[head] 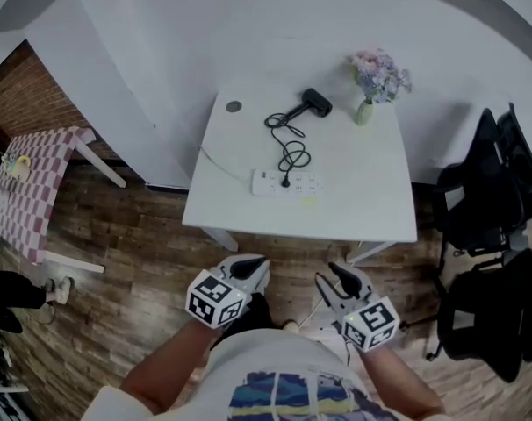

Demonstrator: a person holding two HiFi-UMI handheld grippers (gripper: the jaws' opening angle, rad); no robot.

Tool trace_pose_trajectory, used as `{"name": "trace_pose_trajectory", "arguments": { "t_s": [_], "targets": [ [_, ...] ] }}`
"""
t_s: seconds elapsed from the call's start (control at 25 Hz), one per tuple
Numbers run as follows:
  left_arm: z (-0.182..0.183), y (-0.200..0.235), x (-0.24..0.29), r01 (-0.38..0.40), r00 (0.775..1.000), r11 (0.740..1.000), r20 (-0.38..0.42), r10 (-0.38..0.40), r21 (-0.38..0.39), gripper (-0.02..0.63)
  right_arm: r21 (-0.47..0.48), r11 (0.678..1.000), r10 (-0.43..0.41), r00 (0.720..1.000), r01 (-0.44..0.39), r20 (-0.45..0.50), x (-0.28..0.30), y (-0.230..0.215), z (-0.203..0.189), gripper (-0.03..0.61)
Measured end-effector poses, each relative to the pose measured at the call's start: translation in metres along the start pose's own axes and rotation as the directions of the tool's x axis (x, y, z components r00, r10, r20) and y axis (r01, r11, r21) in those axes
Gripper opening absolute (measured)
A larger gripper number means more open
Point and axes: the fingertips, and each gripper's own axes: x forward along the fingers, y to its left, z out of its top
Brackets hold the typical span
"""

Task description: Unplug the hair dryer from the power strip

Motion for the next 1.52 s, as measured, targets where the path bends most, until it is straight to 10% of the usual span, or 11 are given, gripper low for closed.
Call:
{"name": "trace_pose_trajectory", "arguments": {
  "t_s": [0.64, 1.52],
  "targets": [
    [0.036, 0.145, 0.071, 0.093, 0.993, 0.994, -0.082, -0.088, 0.056, 0.002, 0.014, 0.993, -0.113, 0.990, 0.115, -0.087, 0.125, -0.057, 0.023, 0.129],
    [0.011, 0.235, 0.144, 0.198, 0.959, 0.975, -0.225, -0.171, 0.101, 0.002, 0.009, 0.974, -0.221, 0.959, 0.226, -0.175, 0.229, -0.108, 0.013, 0.132]
  ]
}}
